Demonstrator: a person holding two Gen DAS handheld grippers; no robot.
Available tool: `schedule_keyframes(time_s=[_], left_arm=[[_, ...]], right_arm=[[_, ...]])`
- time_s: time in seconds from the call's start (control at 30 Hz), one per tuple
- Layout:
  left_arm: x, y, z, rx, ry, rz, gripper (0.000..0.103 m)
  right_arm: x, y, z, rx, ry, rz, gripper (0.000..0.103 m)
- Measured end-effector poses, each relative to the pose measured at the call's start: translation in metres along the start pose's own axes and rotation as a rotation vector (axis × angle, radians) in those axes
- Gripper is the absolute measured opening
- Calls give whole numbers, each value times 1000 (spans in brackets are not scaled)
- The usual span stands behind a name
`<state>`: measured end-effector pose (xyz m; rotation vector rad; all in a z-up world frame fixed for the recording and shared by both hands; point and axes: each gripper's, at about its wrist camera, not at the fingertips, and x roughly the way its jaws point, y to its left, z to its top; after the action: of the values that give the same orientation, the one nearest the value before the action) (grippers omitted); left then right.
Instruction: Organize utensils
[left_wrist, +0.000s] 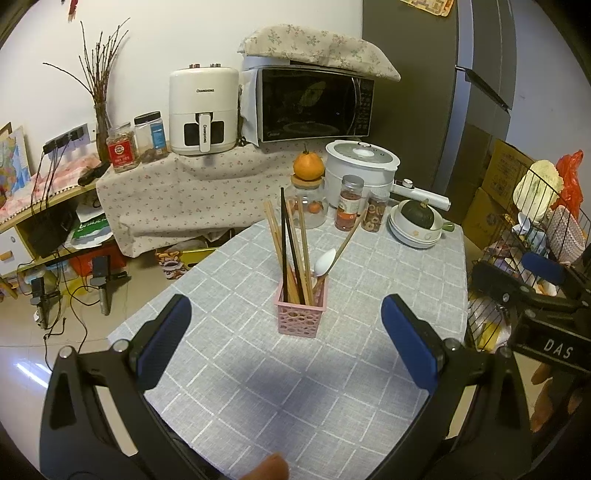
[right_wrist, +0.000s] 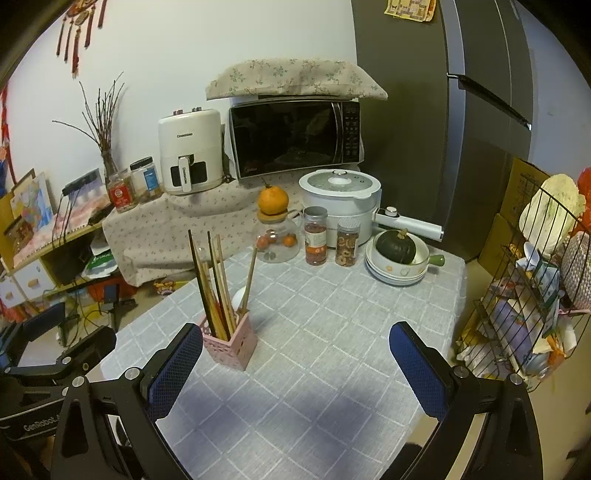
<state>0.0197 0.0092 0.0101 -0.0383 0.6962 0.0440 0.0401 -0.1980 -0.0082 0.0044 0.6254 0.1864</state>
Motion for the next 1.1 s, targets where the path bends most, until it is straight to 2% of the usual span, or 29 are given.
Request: schedule_keyframes(time_s=[1.1], left_arm=[[0, 1, -1, -5, 7, 6, 102]], right_arm=[[0, -2, 0, 1, 1, -1, 102]])
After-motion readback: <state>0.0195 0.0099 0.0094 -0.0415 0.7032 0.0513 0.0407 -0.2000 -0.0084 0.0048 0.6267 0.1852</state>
